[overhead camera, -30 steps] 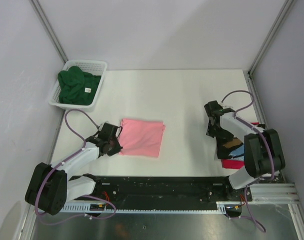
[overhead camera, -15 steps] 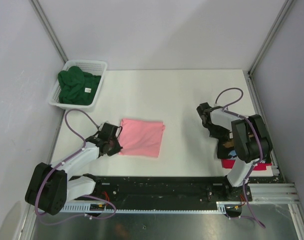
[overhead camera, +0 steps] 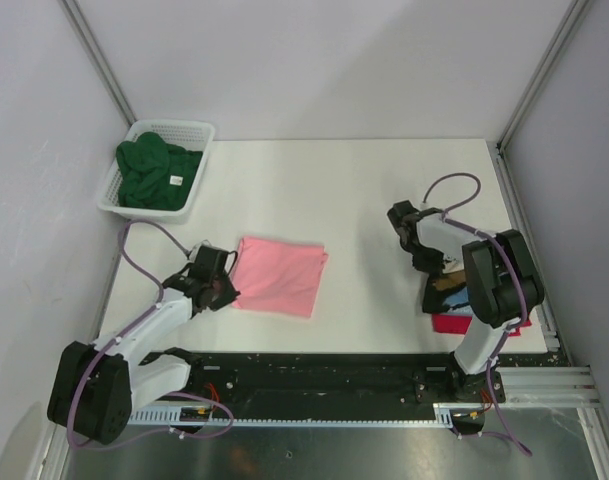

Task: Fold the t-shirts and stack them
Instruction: Put the neatly folded tshirt into the corner of the board with both arms

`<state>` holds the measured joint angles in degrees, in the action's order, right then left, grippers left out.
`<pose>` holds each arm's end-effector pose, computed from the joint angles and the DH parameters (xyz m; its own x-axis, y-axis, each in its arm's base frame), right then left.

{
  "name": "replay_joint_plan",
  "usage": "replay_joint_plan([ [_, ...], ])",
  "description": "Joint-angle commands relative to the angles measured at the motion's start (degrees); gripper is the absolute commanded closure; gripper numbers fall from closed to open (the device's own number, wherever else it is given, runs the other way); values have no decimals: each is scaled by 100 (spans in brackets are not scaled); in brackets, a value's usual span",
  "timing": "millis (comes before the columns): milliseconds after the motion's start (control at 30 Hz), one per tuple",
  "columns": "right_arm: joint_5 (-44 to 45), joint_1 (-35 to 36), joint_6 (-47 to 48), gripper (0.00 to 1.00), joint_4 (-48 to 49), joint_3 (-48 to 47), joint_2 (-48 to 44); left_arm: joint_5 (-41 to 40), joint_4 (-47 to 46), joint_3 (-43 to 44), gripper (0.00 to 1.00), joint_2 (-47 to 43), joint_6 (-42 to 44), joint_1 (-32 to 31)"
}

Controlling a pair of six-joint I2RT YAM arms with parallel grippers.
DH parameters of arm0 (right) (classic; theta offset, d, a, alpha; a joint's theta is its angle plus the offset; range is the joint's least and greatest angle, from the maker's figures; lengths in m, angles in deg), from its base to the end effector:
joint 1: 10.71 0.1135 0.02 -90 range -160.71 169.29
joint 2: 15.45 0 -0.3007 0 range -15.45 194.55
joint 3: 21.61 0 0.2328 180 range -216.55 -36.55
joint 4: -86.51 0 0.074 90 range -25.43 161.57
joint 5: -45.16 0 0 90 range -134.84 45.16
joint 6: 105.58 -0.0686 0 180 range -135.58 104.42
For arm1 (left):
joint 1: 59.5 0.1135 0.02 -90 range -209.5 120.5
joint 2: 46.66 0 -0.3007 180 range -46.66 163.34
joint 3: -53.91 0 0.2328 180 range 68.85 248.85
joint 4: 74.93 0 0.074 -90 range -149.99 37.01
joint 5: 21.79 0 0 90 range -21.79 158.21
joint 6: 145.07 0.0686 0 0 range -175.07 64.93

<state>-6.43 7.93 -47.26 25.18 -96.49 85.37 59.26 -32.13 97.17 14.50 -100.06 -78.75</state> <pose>0.2902 0.0529 0.1794 -0.9222 0.1232 -0.3664 0.3078 0.8076 -0.5031 0.1601 -0.0446 0.1817 -0.7617 -0.4737 -0.4420 -0.4026 0.8806 -0.2500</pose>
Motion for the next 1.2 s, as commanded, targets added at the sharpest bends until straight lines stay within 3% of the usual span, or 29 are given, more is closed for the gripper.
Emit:
replay_joint_plan([
  [0, -781, 645, -438, 100, 195, -766, -233, -259, 104, 187, 100, -206, 107, 111],
  [333, -1898, 1375, -1083, 96, 717, -1914, 699, -289, 184, 132, 100, -383, 122, 213],
  [400, -1976, 1405, -1127, 85, 657, -2155, 893, -282, 194, 117, 100, -403, 122, 238],
  [567, -2166, 1545, -765, 41, 721, -2547, 675, -321, 258, 90, 100, -478, 93, 281],
  [633, -2550, 1636, -548, 33, 823, -2746, 527, -396, 304, 81, 100, -506, 42, 294],
  [800, -3012, 2001, -388, 27, 988, -3053, 512, -471, 384, 81, 100, -426, -85, 315],
  [1167, -4020, 2215, -785, 26, 1943, -2478, 1210, -455, 390, 68, 100, -350, -89, 325],
])
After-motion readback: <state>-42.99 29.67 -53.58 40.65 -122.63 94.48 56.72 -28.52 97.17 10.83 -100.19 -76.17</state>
